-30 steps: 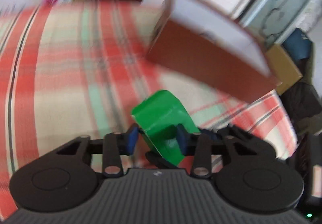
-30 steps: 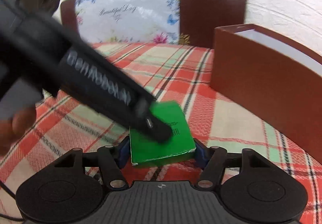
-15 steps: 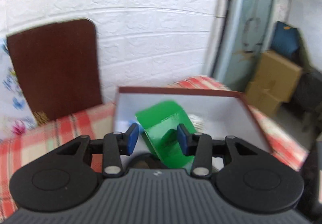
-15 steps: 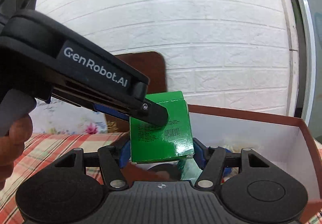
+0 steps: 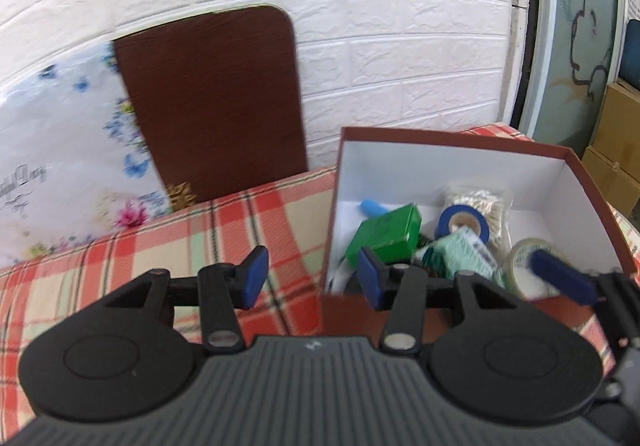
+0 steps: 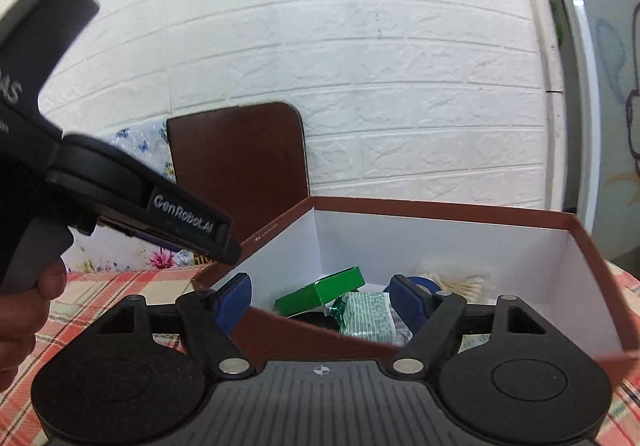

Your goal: Organize objects

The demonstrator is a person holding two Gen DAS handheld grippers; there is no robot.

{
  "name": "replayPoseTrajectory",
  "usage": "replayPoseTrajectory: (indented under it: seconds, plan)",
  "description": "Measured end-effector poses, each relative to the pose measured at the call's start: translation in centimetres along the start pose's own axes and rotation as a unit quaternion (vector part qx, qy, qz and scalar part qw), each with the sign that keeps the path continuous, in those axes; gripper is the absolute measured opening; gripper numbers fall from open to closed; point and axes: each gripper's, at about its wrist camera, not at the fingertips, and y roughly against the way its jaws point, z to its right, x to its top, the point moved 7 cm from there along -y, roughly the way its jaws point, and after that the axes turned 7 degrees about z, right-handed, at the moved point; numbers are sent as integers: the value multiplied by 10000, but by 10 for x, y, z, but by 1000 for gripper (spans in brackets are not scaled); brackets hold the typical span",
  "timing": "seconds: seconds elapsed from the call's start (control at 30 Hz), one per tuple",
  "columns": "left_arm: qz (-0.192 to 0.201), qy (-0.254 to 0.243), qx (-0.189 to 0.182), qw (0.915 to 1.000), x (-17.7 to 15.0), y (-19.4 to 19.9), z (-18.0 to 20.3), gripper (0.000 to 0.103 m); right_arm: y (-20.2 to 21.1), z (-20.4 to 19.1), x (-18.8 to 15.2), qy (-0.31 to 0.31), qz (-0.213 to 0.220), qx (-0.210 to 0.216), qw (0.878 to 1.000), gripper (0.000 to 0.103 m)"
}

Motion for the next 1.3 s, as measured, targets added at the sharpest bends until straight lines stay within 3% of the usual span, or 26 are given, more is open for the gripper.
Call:
replayPoseTrajectory:
  seconds: [0.17,0.4,0.87,1.07,1.3]
  plan:
    - [15,-23,129,9999,-16,27,-7,55,42,9,5,-436,57,-135,9989,77]
    - [-5,14,199,9998,-36,57,-15,59,87,7,-8,-888,-229,-231,9955,79]
    - [-216,145,428,9987,-88,96,-44,95,122,-20,-32,-1150,-761,-91,9904,88]
    - [-267,257,627,9973,-104,107,-61,103,129,-36,-31,-1081,-840,-18,9906,90]
    - [-299,377,723,9962,-117,116,-73,103,134,-52,-34,-1004,-895,-16,9909,93]
